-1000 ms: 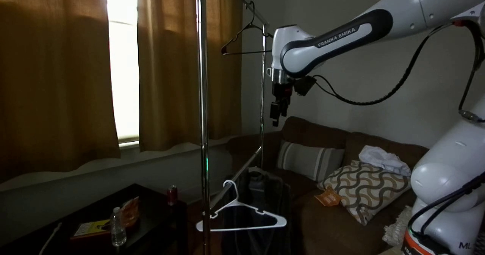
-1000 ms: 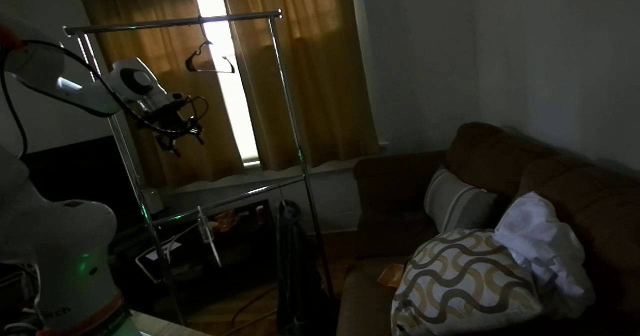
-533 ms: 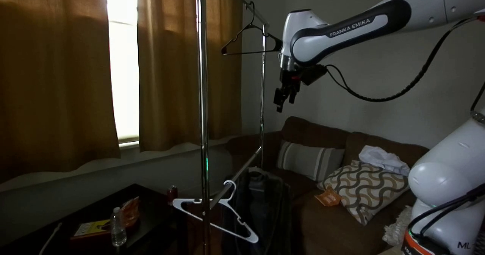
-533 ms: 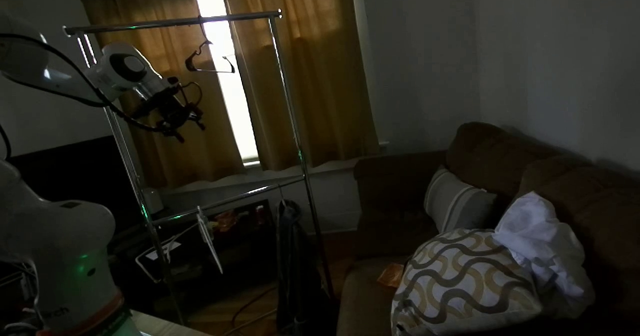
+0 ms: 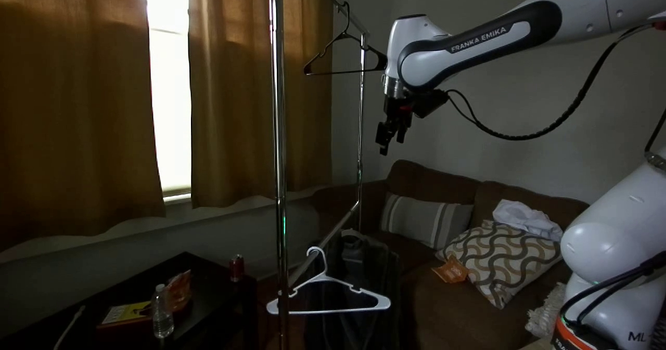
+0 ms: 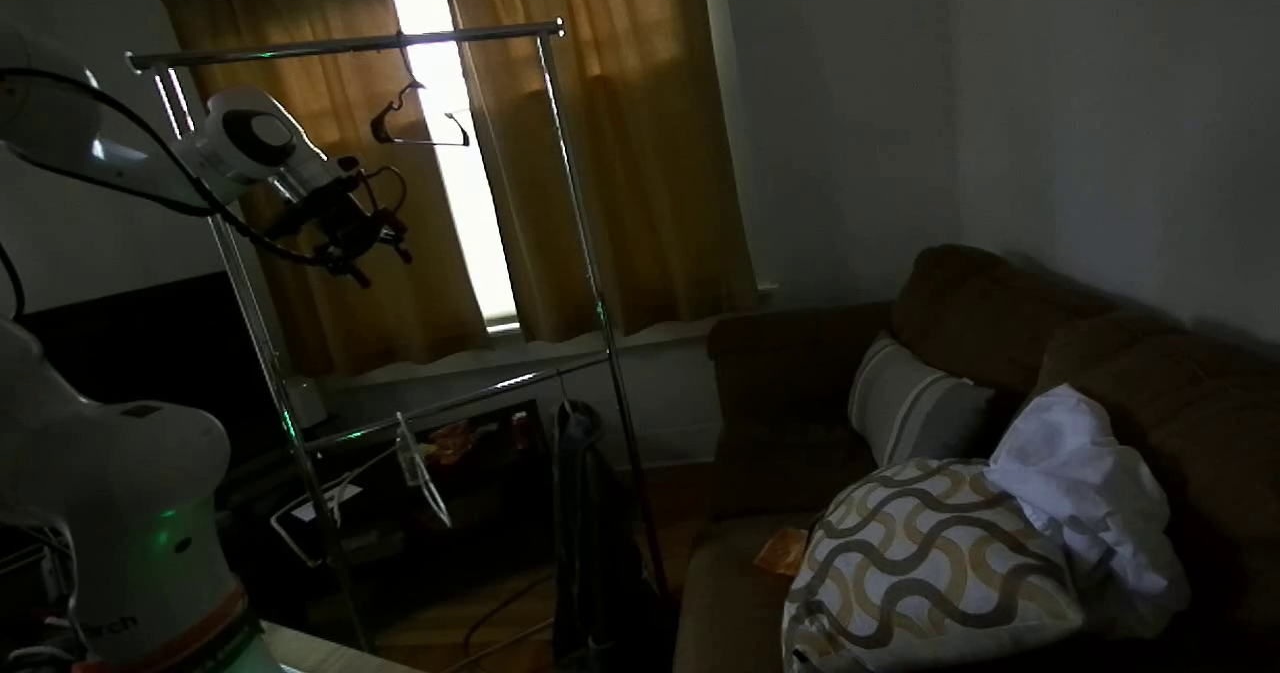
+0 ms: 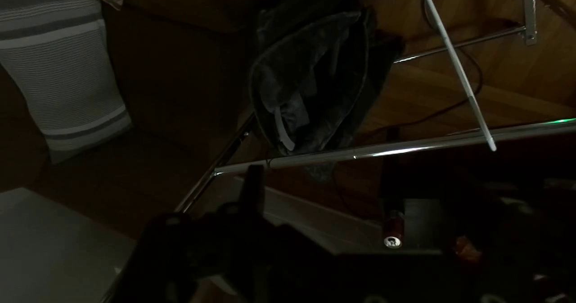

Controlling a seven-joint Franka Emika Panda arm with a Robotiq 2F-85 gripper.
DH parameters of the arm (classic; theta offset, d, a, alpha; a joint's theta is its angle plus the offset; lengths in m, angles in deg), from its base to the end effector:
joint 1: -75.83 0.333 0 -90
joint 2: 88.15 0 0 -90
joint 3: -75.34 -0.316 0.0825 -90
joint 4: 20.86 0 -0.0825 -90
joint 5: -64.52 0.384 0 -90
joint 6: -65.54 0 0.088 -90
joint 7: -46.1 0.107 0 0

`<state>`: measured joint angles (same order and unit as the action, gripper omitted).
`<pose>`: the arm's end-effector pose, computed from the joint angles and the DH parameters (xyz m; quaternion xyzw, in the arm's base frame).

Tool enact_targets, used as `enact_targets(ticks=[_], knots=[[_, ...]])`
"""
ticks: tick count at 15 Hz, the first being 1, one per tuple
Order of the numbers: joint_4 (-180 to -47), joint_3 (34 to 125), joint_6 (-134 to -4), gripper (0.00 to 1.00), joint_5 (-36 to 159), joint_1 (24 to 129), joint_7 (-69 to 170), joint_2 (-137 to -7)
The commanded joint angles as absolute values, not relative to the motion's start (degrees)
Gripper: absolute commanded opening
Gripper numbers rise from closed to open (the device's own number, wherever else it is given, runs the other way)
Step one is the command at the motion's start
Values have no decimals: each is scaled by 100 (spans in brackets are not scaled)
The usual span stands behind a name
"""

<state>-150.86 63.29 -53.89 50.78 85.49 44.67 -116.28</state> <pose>0.4040 0.1624 0.5743 0.9482 0.2330 0.1690 0.1341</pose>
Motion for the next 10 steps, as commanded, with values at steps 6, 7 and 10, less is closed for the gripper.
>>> enact_targets(ticks=[6,7,10], knots=[[-14871,6718,-5490,100,4676,8228,4254,-12461],[-14900,6776,-5615,100,4733,8238,4218,-12515],[-14841,6823,-6005,100,4792,8267,4149,-12604]])
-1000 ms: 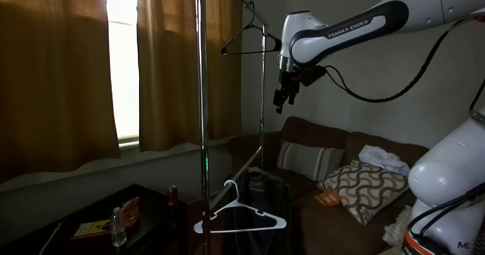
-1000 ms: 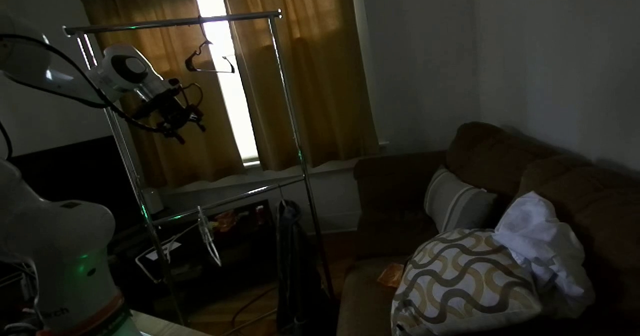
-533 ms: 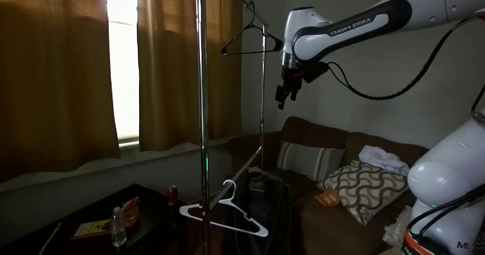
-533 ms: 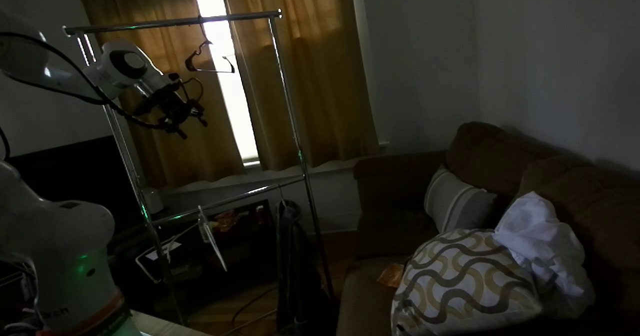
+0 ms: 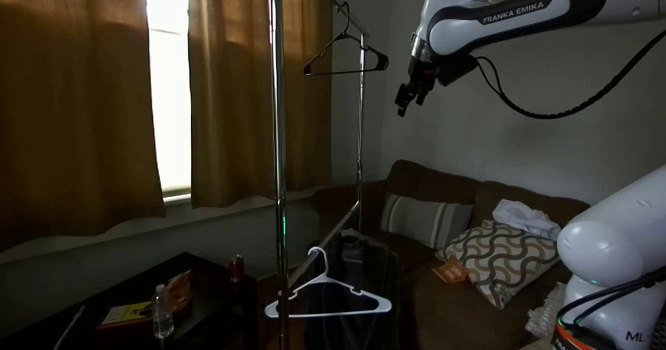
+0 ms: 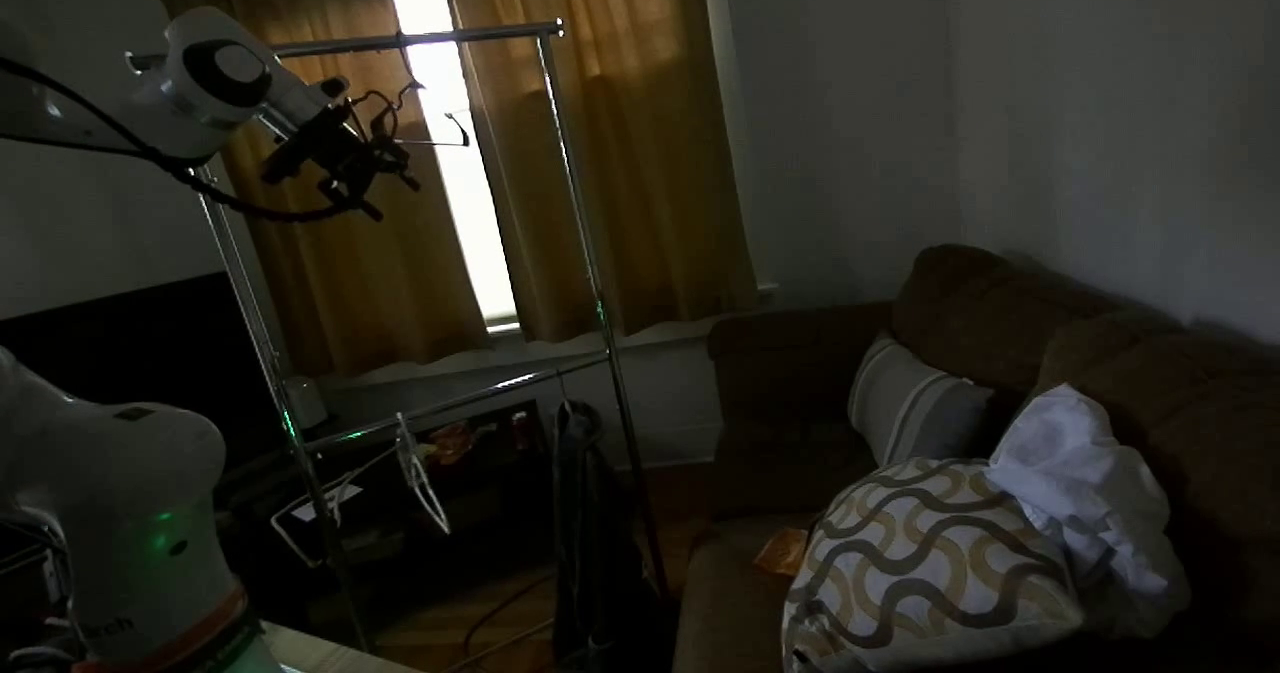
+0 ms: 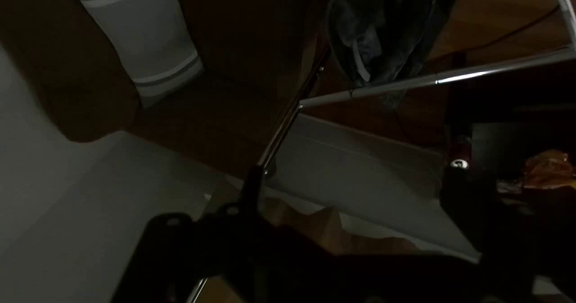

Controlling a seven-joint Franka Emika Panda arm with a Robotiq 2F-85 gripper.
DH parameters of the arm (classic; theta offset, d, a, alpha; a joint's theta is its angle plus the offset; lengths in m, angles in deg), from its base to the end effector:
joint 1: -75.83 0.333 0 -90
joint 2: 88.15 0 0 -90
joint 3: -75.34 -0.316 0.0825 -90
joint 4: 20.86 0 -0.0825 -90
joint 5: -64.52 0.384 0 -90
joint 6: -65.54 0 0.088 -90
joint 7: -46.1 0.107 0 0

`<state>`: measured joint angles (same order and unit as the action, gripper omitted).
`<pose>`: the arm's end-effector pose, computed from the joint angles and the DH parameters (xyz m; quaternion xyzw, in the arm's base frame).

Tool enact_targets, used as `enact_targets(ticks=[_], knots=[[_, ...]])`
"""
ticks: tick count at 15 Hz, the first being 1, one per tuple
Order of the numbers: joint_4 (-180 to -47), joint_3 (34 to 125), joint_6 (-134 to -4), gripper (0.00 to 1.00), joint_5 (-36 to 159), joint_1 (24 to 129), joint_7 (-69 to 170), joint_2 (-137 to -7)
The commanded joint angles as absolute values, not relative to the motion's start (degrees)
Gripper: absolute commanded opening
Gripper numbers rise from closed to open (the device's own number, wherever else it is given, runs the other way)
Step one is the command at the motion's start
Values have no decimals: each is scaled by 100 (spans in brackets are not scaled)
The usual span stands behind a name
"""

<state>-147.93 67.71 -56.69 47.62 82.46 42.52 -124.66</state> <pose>0.3827 0.1011 0.6701 0.9288 0.1863 0.2795 0.1565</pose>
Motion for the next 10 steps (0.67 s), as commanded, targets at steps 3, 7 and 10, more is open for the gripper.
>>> enact_targets(ticks=[3,7,10], knots=[[-14769,6777,-6245,100,4847,8256,4210,-12636],[-14567,6680,-6460,100,4960,8252,4404,-12588],[-14399,6574,-6574,100,5094,8233,4682,-12526]])
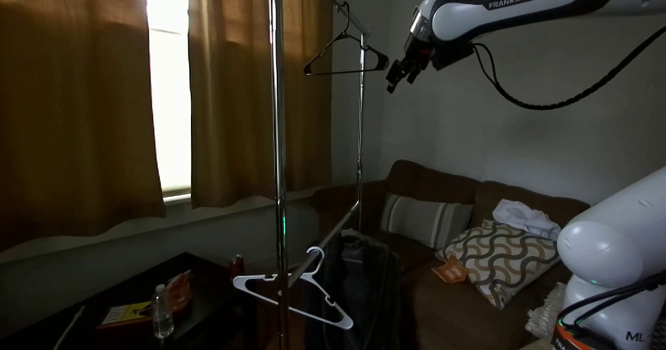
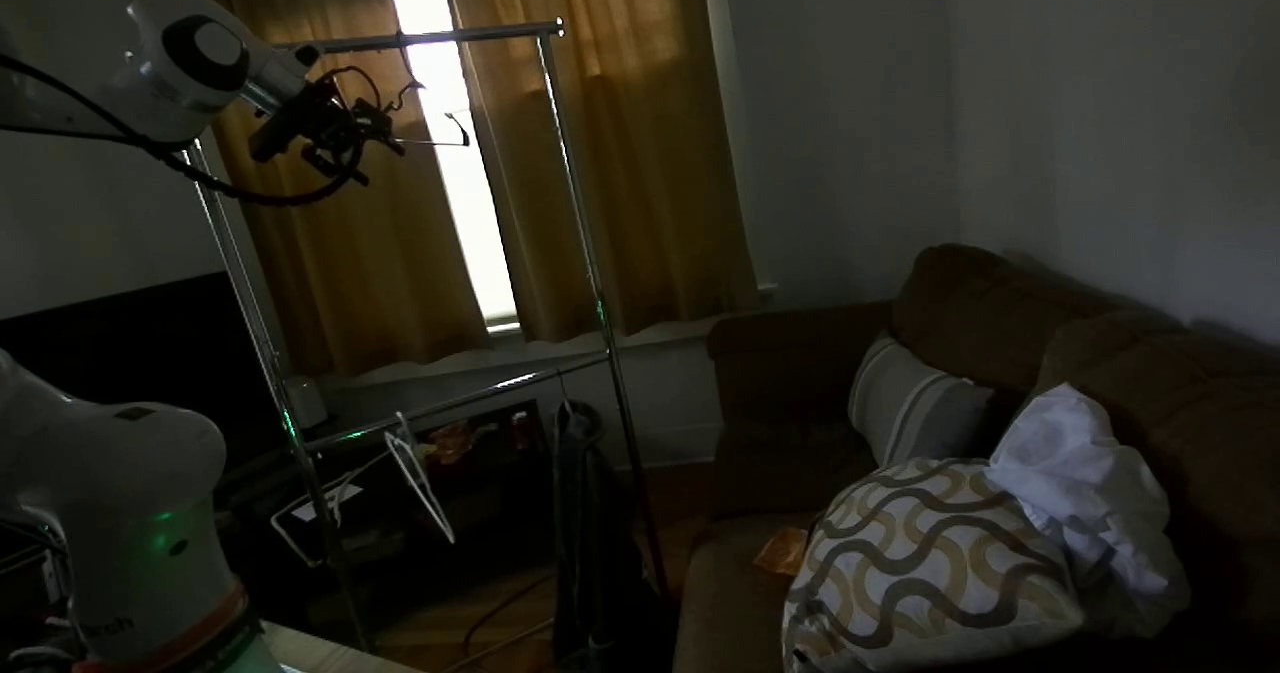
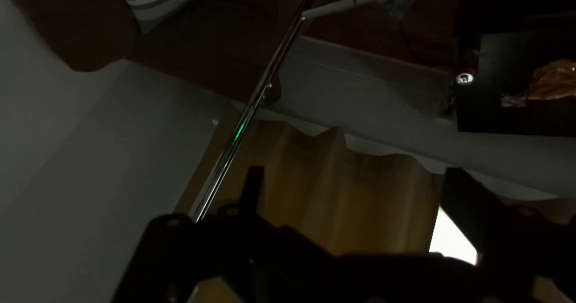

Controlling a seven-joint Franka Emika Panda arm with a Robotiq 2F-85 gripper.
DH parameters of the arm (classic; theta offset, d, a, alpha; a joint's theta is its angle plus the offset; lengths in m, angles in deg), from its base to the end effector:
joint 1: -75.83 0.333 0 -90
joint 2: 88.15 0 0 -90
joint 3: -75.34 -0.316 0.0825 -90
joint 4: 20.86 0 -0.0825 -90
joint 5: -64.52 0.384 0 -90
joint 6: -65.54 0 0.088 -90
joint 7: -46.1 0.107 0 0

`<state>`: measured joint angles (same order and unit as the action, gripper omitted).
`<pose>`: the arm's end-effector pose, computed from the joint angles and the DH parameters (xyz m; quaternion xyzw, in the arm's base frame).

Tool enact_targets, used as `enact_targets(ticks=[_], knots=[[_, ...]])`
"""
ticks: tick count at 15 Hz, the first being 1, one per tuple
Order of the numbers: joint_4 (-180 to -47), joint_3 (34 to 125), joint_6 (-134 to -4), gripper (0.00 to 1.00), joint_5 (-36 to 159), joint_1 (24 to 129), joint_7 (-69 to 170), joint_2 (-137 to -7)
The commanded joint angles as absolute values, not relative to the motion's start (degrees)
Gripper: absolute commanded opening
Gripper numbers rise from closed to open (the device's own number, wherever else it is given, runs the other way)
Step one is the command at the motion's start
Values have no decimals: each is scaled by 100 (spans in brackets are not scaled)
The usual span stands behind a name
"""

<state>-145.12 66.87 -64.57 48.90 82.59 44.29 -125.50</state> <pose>0.3749 0.1186 0.7175 0.8993 0.1811 0.3754 0.1323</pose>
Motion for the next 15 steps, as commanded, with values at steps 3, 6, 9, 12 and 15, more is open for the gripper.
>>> enact_targets(ticks=[3,6,9,12,15], knots=[[-14226,6476,-6828,100,5231,8219,4939,-12437],[-14058,6386,-7133,100,5219,8165,5043,-12316],[-13894,6377,-7568,100,5144,8055,5092,-12129],[-13679,6389,-8023,100,5107,7914,5095,-11853],[-13413,6408,-8418,100,5137,7821,5086,-11526]])
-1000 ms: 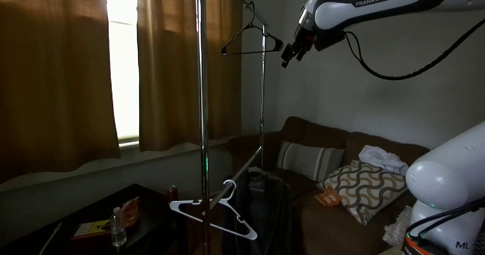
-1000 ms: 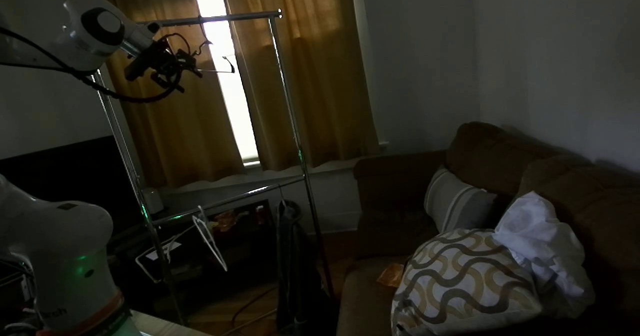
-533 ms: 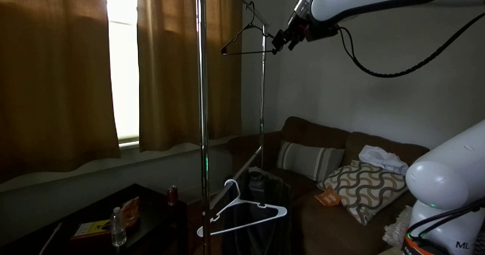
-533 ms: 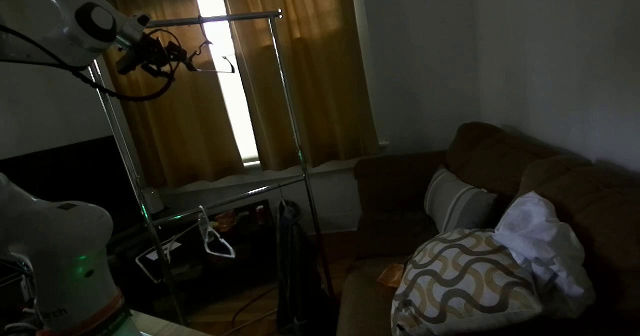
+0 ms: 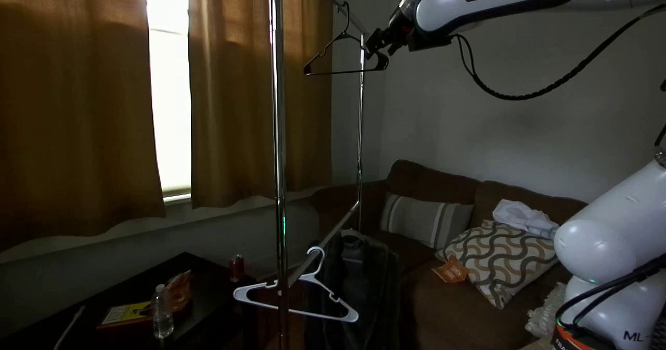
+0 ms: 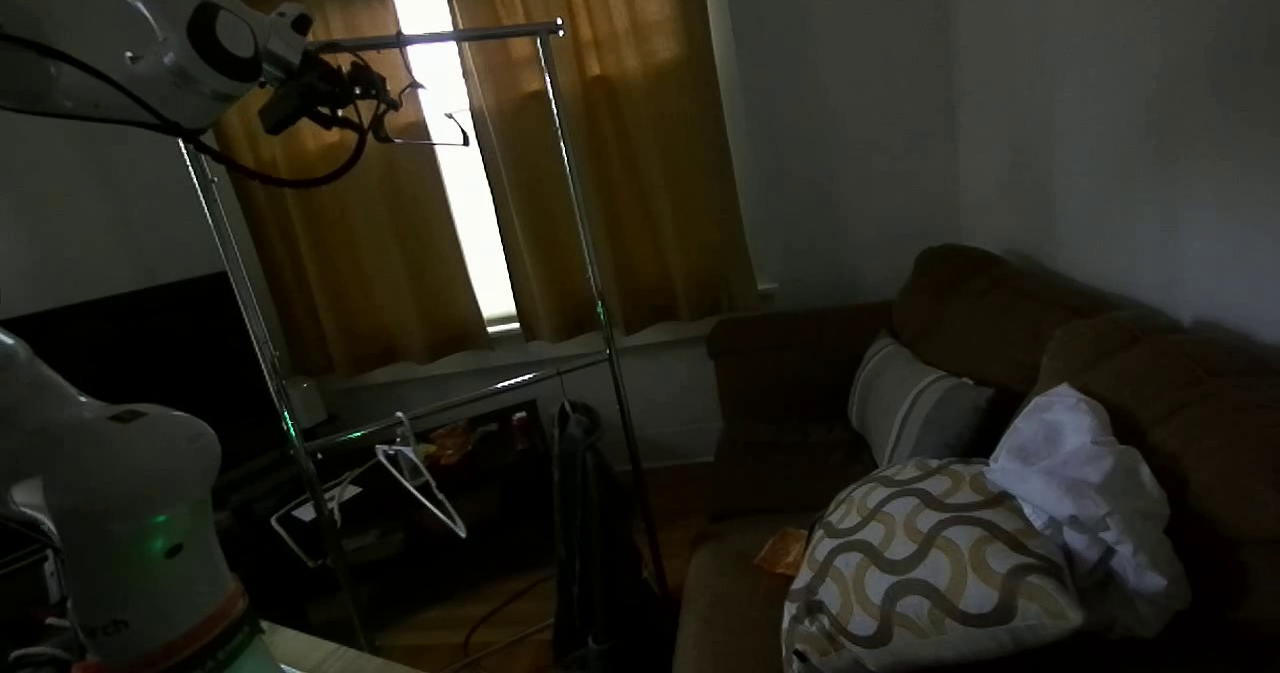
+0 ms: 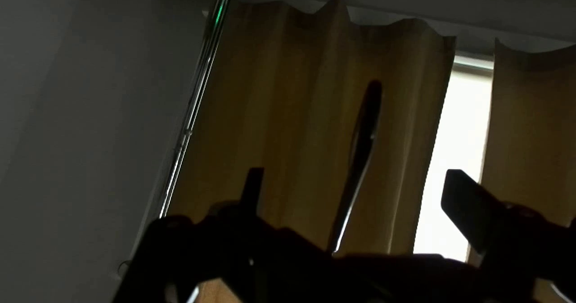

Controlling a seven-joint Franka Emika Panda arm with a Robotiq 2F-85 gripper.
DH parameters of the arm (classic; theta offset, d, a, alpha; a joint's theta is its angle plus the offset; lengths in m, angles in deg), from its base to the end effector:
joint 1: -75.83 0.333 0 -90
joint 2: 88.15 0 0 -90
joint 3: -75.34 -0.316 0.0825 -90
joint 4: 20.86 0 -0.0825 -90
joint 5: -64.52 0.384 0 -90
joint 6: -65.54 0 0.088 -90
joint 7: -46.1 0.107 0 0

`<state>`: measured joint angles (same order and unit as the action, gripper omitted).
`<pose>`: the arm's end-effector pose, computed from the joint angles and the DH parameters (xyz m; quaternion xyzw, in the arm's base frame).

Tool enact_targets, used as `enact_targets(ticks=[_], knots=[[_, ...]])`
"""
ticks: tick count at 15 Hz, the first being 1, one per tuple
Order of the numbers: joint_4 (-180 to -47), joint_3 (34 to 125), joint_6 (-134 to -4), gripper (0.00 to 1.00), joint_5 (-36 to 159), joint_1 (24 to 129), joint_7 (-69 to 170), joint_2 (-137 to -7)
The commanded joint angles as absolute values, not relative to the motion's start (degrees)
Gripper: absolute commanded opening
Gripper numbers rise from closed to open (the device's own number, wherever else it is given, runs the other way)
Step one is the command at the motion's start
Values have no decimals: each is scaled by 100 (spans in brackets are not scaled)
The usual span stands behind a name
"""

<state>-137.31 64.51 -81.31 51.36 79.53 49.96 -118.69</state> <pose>0.4060 0.1413 0.7756 0.8435 0.1433 0.5130 0.0686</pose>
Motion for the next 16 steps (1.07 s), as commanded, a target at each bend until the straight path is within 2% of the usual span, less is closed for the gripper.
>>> enact_targets(ticks=[1,11,16], knots=[[-13322,6406,-8548,100,5135,7795,5081,-11423],[-12308,6376,-9439,100,5074,7793,5033,-10327],[-12327,6444,-9381,100,5136,7852,4971,-10334]])
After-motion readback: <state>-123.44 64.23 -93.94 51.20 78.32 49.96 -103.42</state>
